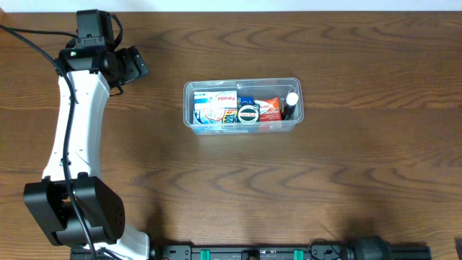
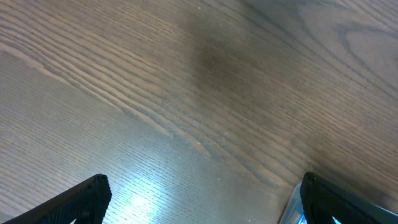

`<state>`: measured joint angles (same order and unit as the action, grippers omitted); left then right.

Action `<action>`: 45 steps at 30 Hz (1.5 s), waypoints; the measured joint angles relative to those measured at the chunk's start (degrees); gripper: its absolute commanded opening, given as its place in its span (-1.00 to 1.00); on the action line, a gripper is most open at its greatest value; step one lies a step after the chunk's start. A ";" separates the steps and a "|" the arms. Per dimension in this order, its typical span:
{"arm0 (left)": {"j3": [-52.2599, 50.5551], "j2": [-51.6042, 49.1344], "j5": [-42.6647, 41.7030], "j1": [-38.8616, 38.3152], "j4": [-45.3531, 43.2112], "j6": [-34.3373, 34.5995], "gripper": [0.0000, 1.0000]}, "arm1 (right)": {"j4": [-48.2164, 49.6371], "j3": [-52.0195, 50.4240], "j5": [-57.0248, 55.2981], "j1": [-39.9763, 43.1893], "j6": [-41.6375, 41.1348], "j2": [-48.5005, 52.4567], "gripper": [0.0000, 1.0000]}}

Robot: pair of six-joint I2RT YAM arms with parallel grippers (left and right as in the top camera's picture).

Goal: Pack container

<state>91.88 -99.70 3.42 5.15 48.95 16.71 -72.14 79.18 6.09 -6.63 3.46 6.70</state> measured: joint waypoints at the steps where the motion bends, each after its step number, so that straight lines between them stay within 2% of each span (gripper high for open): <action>1: 0.00 0.00 -0.02 0.00 0.02 0.00 0.96 | -0.04 0.00 -0.35 -0.02 -0.33 -1.42 0.99; 5: 0.00 0.00 -0.02 0.00 0.02 0.02 0.96 | -2.56 0.74 -2.10 -0.02 -1.60 -6.36 0.99; 12: 0.00 0.00 -0.02 0.00 0.00 0.02 0.96 | -2.67 -1.49 -2.80 -0.02 -2.99 -6.56 0.98; 18: -0.02 0.00 -0.02 0.00 0.02 0.02 0.96 | 12.68 -11.52 3.15 -0.02 -3.26 -6.54 0.99; 28: 0.00 0.00 -0.02 0.00 0.04 0.00 0.96 | 40.83 -42.99 9.66 -0.02 -5.90 -6.03 0.98; 37: 0.00 0.00 -0.02 0.00 0.04 0.02 0.96 | 58.25 -66.31 4.26 -0.02 -8.74 -5.64 0.99; 41: 0.00 0.00 -0.02 0.00 0.04 0.00 0.96 | 64.76 -71.63 3.45 -0.02 -9.42 -5.68 0.99; 45: 0.00 0.00 -0.02 0.00 0.04 0.02 0.96 | 66.49 -74.34 3.30 -0.02 -9.62 -5.68 0.99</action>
<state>91.88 -99.70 3.40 5.15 48.99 16.73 -5.65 4.84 9.39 -6.66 -6.15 1.02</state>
